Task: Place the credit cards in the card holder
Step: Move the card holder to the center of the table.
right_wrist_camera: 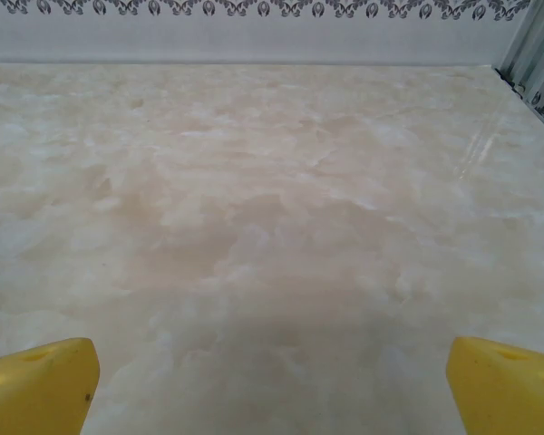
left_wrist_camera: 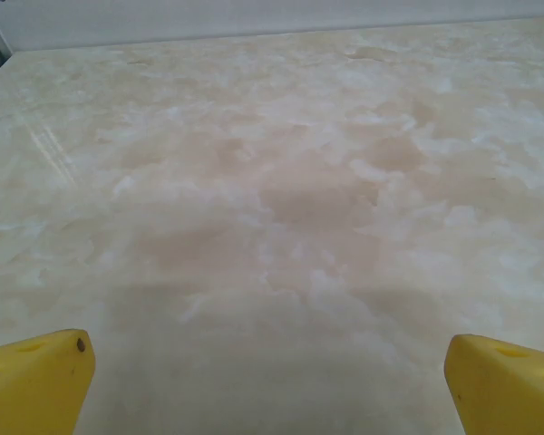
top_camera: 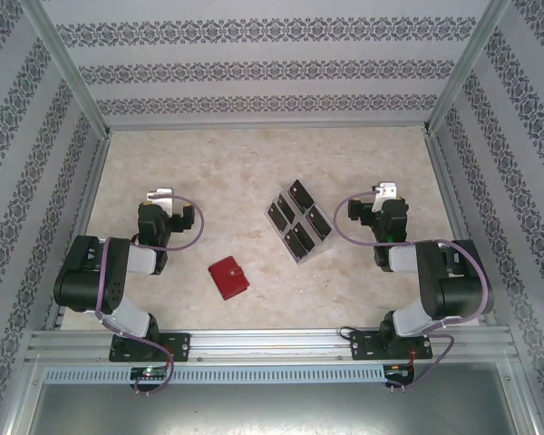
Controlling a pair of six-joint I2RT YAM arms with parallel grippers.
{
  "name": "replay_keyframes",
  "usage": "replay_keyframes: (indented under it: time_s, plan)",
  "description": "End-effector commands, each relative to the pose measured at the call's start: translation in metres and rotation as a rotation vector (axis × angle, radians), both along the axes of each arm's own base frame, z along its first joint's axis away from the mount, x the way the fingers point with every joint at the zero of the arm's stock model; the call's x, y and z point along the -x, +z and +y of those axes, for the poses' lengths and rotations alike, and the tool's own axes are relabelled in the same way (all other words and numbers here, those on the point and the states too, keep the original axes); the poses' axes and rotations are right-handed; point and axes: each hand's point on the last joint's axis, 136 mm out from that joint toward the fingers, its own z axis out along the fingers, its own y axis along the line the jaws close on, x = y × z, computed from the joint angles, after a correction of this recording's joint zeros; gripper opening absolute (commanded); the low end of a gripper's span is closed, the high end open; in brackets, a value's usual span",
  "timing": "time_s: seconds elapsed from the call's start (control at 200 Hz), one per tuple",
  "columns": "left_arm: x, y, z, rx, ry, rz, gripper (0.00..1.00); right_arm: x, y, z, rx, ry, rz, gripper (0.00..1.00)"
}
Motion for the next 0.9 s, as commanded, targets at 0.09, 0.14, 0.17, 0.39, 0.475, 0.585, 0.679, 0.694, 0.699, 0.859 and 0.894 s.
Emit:
replay_keyframes:
  time_s: [0.09,0.14,0.17,0.39,0.475,0.585,0.679,0.694,0.699,0.859,0.894]
  plan:
    - [-0.0062,0.0093,0.0051,0.026,0.019,-0.034,1.00,-0.0042,0.0129,0.0008,-0.010,0.010,-0.040,0.98]
    - [-0.0062,0.0095,0.0055,0.024,0.021,-0.035,1.00,-0.0042,0.0127,0.0008,-0.010,0.011,-0.040,0.98]
    - [-0.0061,0.0095,0.0056,0.024,0.021,-0.034,1.00,-0.0041,0.0129,0.0008,-0.009,0.010,-0.039,0.98]
    - [-0.0065,0.0092,0.0049,0.028,0.019,-0.031,1.00,-0.0047,0.0123,-0.0004,-0.025,0.015,-0.037,0.98]
    - [-0.0065,0.0092,0.0049,0.028,0.019,-0.031,1.00,-0.0047,0.0130,-0.0014,-0.033,0.015,-0.039,0.98]
    - [-0.0064,0.0091,0.0050,0.028,0.019,-0.031,1.00,-0.0048,0.0126,-0.0024,-0.052,0.023,-0.038,0.98]
    - [-0.0063,0.0098,0.0048,0.026,0.017,-0.035,1.00,-0.0044,0.0127,-0.0023,-0.053,0.024,-0.039,0.98]
    - [-0.0059,0.0089,0.0045,0.027,0.016,-0.033,1.00,-0.0043,0.0130,-0.0023,-0.054,0.024,-0.041,0.98]
    - [-0.0059,0.0093,0.0046,0.026,0.016,-0.034,1.00,-0.0044,0.0130,-0.0024,-0.054,0.024,-0.041,0.98]
    - [-0.0055,0.0098,0.0049,0.025,0.018,-0.038,1.00,-0.0040,0.0127,-0.0026,-0.051,0.023,-0.041,0.98]
    - [-0.0057,0.0098,0.0049,0.025,0.017,-0.038,1.00,-0.0040,0.0127,-0.0021,-0.051,0.024,-0.041,0.98]
